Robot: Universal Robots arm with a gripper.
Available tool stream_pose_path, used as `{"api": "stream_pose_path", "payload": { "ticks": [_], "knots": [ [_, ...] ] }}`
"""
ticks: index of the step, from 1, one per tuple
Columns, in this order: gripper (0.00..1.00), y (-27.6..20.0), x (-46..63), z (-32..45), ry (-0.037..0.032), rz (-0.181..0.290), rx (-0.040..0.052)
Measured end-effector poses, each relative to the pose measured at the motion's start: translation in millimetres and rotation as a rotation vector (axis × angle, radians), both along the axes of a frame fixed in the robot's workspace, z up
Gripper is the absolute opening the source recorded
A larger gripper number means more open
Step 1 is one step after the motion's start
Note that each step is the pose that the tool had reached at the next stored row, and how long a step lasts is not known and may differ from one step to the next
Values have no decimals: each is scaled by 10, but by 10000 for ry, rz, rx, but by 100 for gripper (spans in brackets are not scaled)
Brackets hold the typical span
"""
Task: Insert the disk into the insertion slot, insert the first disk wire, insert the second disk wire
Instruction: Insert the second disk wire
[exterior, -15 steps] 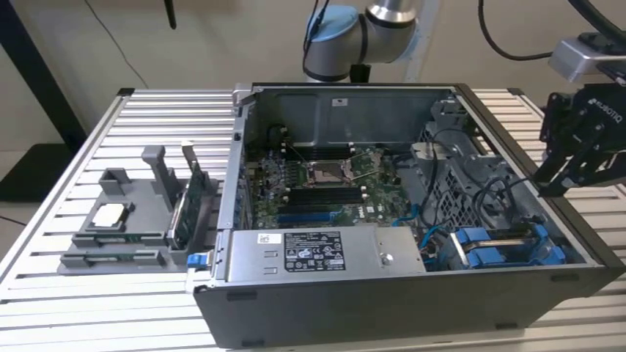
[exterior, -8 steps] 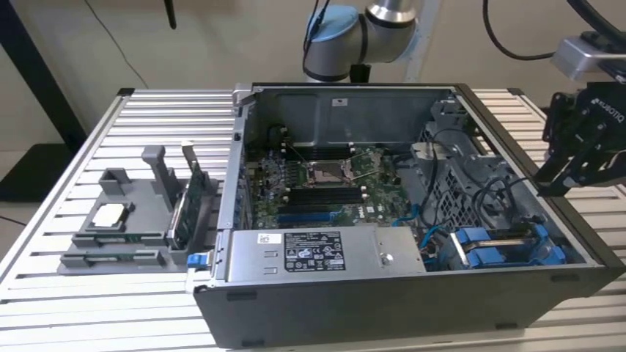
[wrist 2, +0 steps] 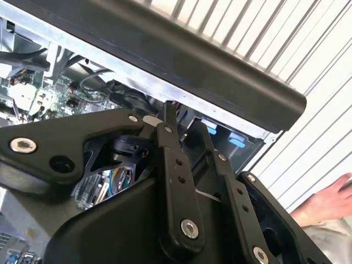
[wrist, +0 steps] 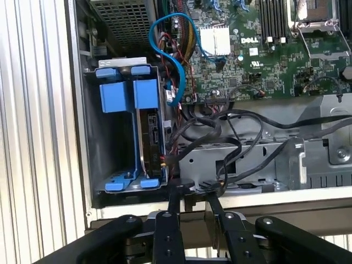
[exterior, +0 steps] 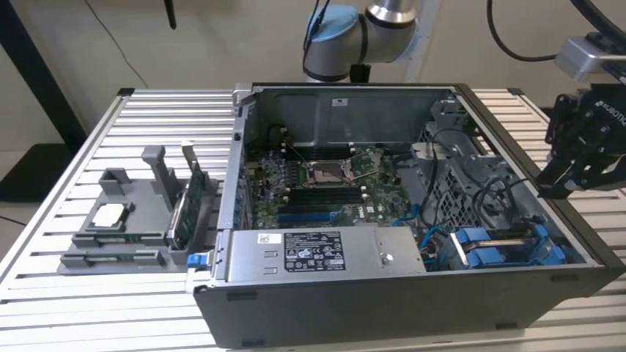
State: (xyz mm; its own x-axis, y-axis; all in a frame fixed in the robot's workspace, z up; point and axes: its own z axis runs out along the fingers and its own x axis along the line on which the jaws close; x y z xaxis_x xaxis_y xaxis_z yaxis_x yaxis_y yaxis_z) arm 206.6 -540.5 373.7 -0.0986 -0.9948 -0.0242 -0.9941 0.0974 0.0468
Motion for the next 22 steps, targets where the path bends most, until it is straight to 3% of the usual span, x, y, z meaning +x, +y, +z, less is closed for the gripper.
{"api": "stream_pose_path", "payload": {
  "ticks": [6, 14, 16, 18, 19, 22],
  "knots": [
    [33, -4, -7, -1, 1, -100, 135],
    [33, -50, -8, 3, 19, -203, 207],
    [24, -72, -8, 2, 23, -229, 240],
    [24, -91, -9, -5, 23, -269, 274],
    [17, -101, -9, -10, 23, -287, 293],
    [17, -120, -9, -15, 24, -330, 330]
  ]
}}
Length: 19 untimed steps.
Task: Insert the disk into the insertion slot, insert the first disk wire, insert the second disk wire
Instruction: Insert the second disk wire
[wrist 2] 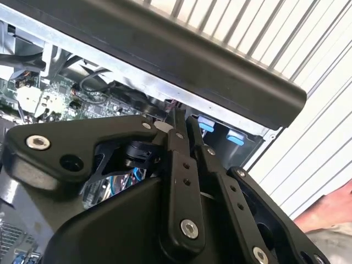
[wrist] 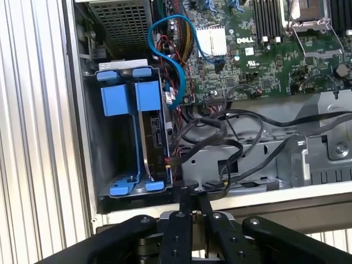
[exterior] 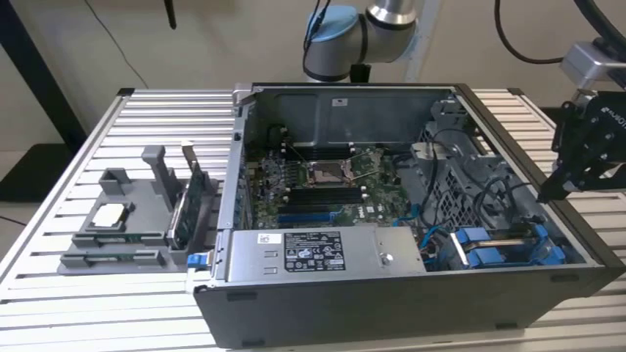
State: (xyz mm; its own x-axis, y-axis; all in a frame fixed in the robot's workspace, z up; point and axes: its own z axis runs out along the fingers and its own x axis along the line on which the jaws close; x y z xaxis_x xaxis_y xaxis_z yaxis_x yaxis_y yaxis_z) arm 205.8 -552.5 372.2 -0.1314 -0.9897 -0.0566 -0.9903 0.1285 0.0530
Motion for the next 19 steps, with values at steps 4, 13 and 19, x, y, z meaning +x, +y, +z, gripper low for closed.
{"api": "stream_pose_path", "payload": {
  "ticks": [4, 13, 19],
  "knots": [
    [17, -2, -1, 0, 2, -9, 14],
    [25, -29, 0, -17, 35, -55, 35],
    [11, -65, -1, -4, 82, -129, 165]
  ]
}}
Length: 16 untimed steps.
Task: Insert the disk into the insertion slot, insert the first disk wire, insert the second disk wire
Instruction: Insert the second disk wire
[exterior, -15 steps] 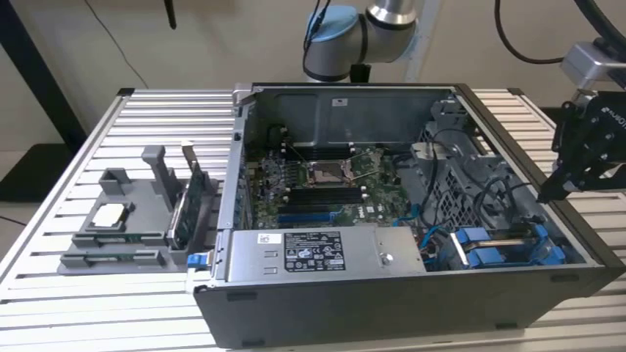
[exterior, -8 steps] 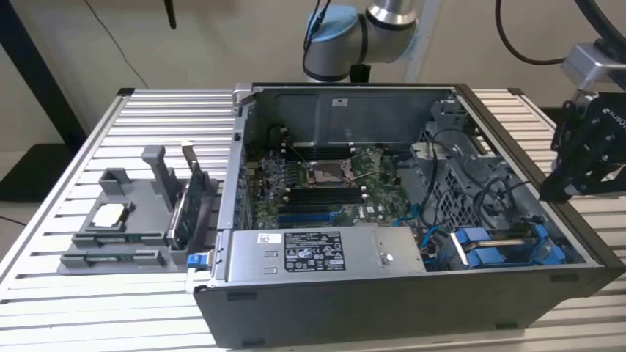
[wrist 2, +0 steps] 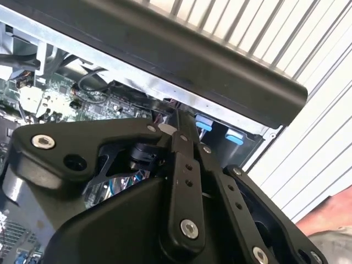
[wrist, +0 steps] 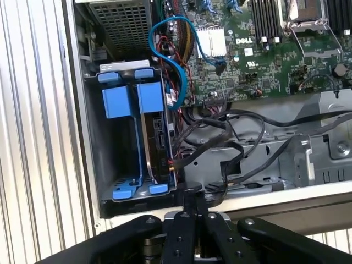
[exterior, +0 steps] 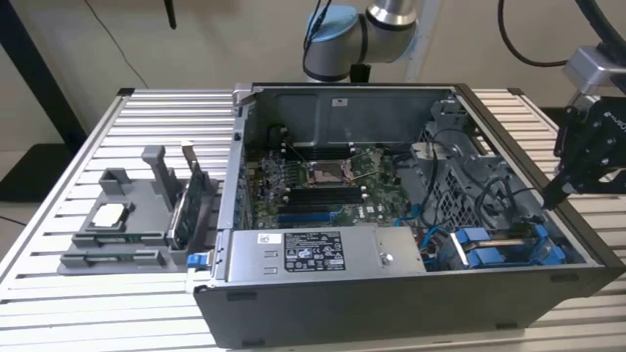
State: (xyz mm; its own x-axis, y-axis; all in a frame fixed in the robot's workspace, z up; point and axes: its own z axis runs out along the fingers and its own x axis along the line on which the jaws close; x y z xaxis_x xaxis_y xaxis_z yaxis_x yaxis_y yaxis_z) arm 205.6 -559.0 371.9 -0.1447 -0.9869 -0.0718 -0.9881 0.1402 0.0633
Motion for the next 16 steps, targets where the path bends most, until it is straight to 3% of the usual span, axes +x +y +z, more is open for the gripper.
{"api": "stream_pose_path", "payload": {
  "ticks": [5, 8, 9, 13, 14, 16],
  "knots": [
    [11, -3, 5, 28, 30, -13, 1],
    [18, -4, 12, 28, 64, -11, 0],
    [25, -4, 20, 27, 134, -11, 0],
    [25, -4, 31, 23, 462, -12, -7],
    [25, -4, 32, 21, 521, -12, -6],
    [25, -4, 35, 12, 556, -13, -4]
  ]
}}
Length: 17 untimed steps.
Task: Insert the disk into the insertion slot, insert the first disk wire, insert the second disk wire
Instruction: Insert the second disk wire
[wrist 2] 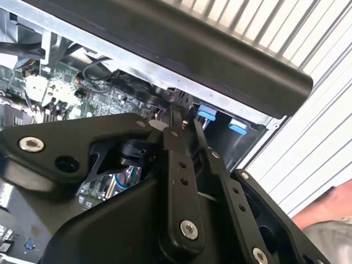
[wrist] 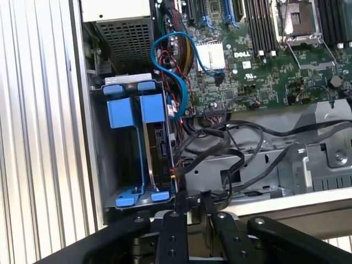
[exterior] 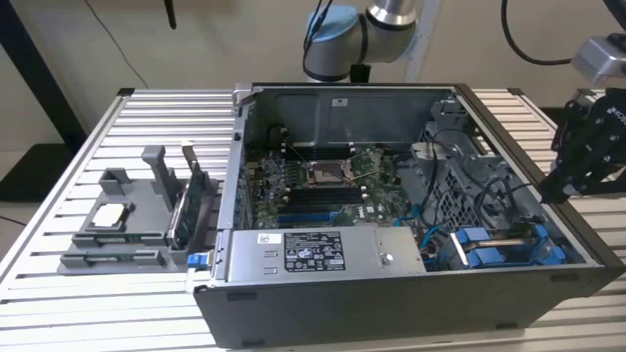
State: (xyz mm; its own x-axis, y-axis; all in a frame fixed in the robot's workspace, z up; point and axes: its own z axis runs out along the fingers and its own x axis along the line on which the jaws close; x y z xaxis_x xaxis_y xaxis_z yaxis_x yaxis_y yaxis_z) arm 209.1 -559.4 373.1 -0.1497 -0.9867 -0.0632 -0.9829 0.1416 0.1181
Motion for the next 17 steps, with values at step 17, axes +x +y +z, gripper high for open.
{"api": "stream_pose_path", "payload": {
  "ticks": [17],
  "knots": [
    [16, -38, -98, 77, 67, -79, 695]
  ]
}}
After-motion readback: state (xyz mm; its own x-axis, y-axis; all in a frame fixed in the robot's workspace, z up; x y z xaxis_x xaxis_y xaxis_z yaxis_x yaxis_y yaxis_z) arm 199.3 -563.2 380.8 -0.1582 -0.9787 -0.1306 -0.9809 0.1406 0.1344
